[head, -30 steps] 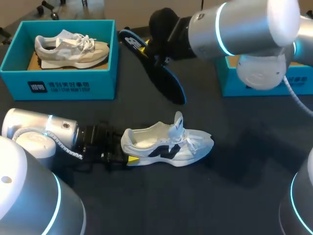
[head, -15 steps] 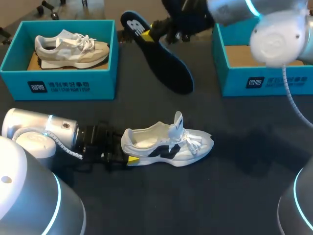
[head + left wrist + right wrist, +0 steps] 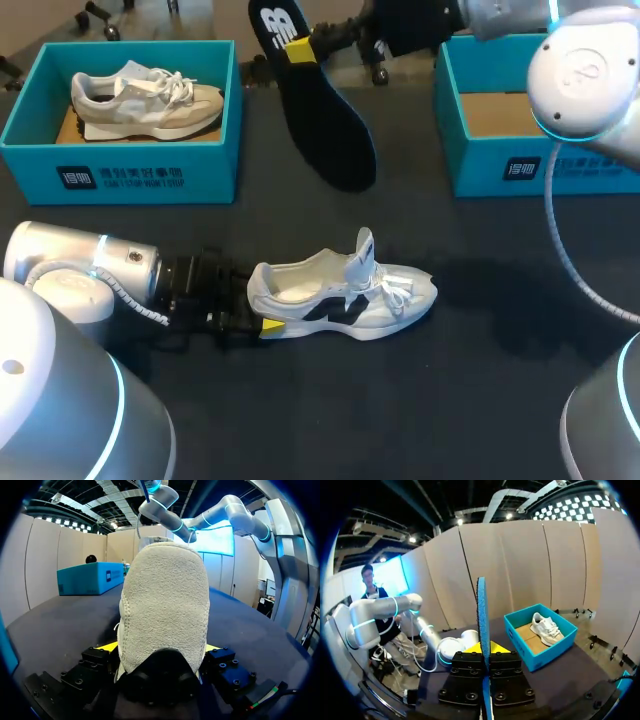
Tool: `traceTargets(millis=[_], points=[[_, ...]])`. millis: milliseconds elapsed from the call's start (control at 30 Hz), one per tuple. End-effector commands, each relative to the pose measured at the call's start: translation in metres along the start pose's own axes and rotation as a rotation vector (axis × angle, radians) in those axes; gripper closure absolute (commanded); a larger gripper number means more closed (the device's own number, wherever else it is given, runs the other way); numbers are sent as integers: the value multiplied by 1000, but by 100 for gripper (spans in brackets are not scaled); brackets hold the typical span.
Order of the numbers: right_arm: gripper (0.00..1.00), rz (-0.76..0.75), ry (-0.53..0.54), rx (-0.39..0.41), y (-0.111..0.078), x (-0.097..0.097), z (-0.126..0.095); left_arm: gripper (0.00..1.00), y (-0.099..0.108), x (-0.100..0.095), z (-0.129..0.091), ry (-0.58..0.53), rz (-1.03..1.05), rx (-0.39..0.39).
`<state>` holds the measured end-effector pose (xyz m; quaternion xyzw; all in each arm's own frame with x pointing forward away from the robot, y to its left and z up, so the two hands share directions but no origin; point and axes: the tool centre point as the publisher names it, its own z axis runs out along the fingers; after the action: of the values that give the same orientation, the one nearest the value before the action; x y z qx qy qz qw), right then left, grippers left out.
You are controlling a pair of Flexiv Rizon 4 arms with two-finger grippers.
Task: Take the shoe out of the shoebox, open the shoe tongue, remove and reinsert the insole, then place the shoe into the shoebox
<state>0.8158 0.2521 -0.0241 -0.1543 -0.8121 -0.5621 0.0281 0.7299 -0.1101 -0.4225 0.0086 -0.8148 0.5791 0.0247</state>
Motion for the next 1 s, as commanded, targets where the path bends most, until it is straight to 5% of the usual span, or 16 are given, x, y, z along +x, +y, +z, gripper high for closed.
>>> traceTargets(millis=[33, 300, 633, 1000], points=[[100, 26, -10, -48, -7, 19, -18, 100, 1, -1, 1, 2, 0, 0], [100, 87, 30, -122, -3, 51, -37, 100, 1, -1, 1, 2, 0, 0], [100, 160, 114, -108, -4, 87, -44, 100, 1, -1, 1, 2, 0, 0], [100, 147, 43, -148, -8, 96, -56, 100, 1, -1, 1, 2, 0, 0]])
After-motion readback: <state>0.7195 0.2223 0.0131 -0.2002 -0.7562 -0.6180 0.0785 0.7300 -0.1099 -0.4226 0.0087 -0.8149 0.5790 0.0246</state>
